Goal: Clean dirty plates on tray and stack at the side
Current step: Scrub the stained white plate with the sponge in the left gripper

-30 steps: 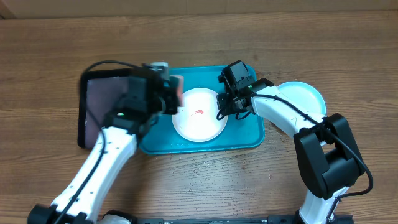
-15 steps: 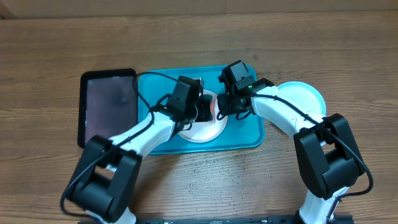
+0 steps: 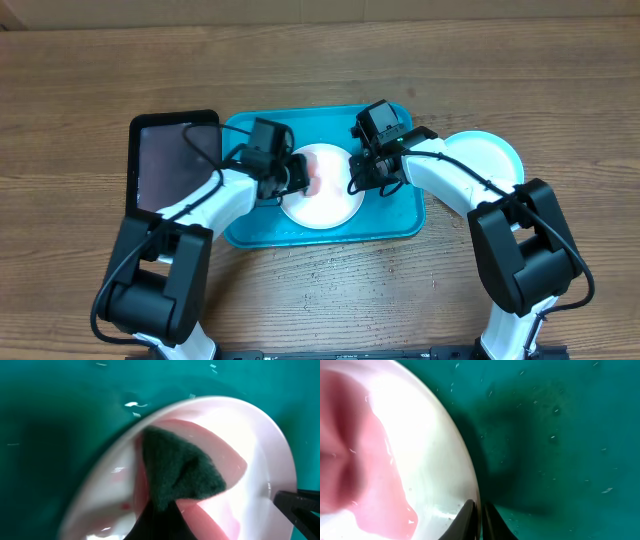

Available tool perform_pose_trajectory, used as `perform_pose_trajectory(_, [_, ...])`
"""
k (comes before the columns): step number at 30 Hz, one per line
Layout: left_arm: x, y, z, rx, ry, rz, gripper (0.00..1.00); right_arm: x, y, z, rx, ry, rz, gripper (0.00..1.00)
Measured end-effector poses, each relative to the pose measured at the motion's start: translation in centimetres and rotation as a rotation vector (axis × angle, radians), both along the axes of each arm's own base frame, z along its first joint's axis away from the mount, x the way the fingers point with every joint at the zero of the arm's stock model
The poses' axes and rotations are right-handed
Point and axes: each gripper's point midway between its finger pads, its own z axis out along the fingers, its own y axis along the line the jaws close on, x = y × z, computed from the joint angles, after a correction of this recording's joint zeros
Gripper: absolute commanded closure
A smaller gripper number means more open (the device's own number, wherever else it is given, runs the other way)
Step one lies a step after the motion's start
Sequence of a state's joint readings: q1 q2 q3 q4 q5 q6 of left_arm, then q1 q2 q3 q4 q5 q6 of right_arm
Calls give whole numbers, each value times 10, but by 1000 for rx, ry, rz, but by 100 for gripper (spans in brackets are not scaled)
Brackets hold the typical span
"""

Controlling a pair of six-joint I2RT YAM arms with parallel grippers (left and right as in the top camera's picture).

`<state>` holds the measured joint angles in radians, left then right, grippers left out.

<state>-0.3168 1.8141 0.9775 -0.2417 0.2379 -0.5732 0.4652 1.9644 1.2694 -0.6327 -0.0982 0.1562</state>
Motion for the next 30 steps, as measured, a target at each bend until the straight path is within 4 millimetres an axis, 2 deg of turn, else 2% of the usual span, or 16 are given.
perform_pose_trajectory(4, [2, 12, 11, -3, -13, 6, 96, 0, 0, -1, 1, 3, 0, 94])
perform_pose_trajectory(8, [7, 10, 40, -18, -93, -11, 96, 1, 0, -1, -2, -3, 0, 88])
perform_pose_trajectory(10, [8, 3, 59, -33, -145, -32, 96, 1, -2, -3, -10, 0, 0, 87])
perform_pose_trajectory(12, [2, -15, 67, -45, -165, -78, 96, 1, -2, -4, -13, 1, -1, 87])
perform_pose_trajectory(16, [-14, -45, 57, -50, -138, -144, 96, 1, -2, -4, -15, 0, -1, 87])
perform_pose_trajectory(18, [-20, -57, 46, -43, -116, -166, 96, 1, -2, -4, -15, 0, -2, 87])
perform_pose_trajectory(21, [-28, -66, 23, -13, -71, -177, 96, 1, -2, -4, -15, 0, -2, 87])
perform_pose_trajectory(23, [-28, -63, 11, 16, -53, -167, 96, 1, -2, -4, -15, 0, -1, 87])
perform_pose_trajectory(26, [-22, -51, 8, 50, -57, -129, 96, 1, -3, -4, -16, 0, -1, 87])
perform_pose_trajectory(30, [-6, -22, 7, 75, -61, -48, 96, 0, -3, -4, -17, 2, -1, 87])
